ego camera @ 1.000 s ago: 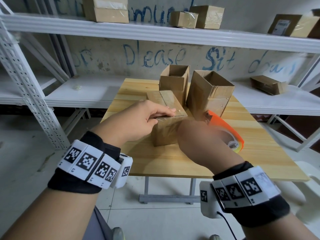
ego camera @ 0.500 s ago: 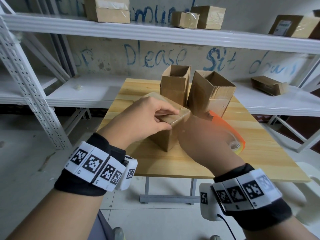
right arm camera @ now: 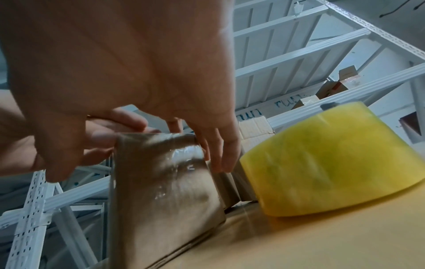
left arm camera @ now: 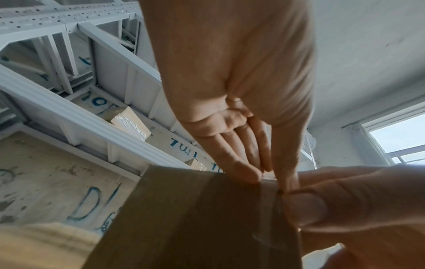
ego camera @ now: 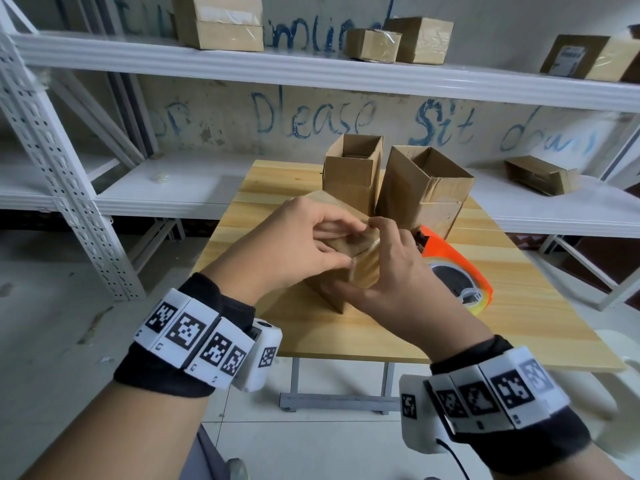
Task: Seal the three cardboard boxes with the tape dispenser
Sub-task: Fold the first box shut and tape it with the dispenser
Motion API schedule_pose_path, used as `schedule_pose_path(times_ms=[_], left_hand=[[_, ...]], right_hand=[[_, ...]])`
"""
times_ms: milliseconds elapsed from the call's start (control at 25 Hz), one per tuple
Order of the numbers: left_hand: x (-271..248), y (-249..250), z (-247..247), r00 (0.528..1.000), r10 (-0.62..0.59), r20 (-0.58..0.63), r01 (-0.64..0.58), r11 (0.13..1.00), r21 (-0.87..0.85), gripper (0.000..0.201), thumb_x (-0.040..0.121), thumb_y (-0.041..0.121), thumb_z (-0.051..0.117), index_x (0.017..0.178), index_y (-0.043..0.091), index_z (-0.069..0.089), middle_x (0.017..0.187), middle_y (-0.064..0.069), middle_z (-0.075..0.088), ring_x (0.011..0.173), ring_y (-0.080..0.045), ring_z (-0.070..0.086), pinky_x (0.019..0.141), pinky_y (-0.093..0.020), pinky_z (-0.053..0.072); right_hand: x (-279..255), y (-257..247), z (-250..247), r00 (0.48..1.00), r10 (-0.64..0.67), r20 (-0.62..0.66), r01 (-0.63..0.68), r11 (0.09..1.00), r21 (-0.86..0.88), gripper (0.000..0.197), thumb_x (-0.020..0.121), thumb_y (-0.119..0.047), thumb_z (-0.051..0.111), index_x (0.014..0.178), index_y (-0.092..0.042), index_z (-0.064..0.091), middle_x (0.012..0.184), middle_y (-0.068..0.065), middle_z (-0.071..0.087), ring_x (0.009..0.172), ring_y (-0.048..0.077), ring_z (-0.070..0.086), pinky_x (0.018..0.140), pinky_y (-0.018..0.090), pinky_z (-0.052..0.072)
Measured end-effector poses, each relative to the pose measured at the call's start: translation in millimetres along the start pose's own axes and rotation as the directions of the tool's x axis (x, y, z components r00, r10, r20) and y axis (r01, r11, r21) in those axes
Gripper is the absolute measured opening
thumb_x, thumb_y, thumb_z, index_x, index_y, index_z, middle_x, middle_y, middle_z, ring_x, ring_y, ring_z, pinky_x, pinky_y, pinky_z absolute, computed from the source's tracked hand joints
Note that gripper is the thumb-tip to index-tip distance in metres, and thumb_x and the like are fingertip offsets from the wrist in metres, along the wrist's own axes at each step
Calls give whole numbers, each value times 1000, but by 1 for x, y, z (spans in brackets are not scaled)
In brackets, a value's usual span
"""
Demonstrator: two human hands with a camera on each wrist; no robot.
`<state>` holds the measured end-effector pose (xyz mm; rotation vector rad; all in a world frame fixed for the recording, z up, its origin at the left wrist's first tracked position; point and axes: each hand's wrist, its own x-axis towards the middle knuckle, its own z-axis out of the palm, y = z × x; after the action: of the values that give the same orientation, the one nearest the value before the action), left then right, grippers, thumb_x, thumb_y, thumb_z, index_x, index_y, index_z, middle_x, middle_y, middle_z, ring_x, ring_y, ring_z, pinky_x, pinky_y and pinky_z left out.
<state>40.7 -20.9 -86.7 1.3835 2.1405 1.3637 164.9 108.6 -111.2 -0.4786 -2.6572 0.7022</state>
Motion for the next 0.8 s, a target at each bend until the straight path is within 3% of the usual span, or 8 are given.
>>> schedule_pose_path(times_ms=[160,280,360,400,480,560,680,800], left_hand=[[-2,1,-9,972,89,-216,-80,996,48,30,85,25,79,114,25,75,116,13,74,108,3,68,93,-27,58],[0,-13,-27,918,-135,-373,218,958,189,53,90,51,67,139,30,57,143,12,59,130,-3,54,109,-35,45],[0,-29,-28,880,-410,-240,453,877,162,91,78,77,61,152,28,40,153,7,49,137,-17,51,112,-48,42],[0,-34,-26,859,-482,-174,503,857,111,102,68,85,61,148,23,46,147,2,56,131,-24,57,108,-51,46],[4,-42,-25,860,-501,-101,503,864,-9,103,57,86,62,124,8,66,119,-10,72,114,-31,68,92,-43,58],[5,-42,-27,872,-486,-65,483,874,-55,92,62,82,60,113,6,72,101,-5,66,110,-29,69,83,-34,61],[3,-43,-32,868,-497,-1,496,866,-60,72,85,70,58,128,13,66,134,4,59,119,-19,63,101,-43,53],[2,-44,-34,855,-518,9,518,853,-57,75,81,69,55,136,19,62,153,2,50,121,-19,62,107,-46,48]], right_hand=[[8,2,-7,999,38,-17,-37,997,63,71,76,-48,76,133,-30,37,124,-2,49,104,14,48,81,28,45],[10,6,-12,999,43,22,-45,994,96,64,83,-32,74,137,-37,39,142,-3,42,126,18,43,100,36,48],[11,7,-11,998,54,37,-57,994,98,60,90,-23,66,142,-38,39,154,-2,32,145,21,26,113,43,36],[11,7,-11,997,64,38,-68,989,129,57,92,-26,61,144,-36,39,156,-1,32,147,21,23,115,45,34],[11,2,-8,994,112,15,-112,960,255,54,96,-39,54,147,-33,36,152,0,37,142,22,33,112,48,39],[11,0,-5,978,209,-24,-186,911,368,63,97,-48,50,152,-30,27,153,-1,37,138,21,38,110,46,41],[15,2,-1,949,316,-15,-284,872,398,67,98,-50,48,154,-22,25,152,0,40,137,20,41,110,44,41],[18,5,1,939,342,-23,-296,843,449,60,99,-46,48,152,-21,33,145,0,48,128,18,48,103,39,48]])
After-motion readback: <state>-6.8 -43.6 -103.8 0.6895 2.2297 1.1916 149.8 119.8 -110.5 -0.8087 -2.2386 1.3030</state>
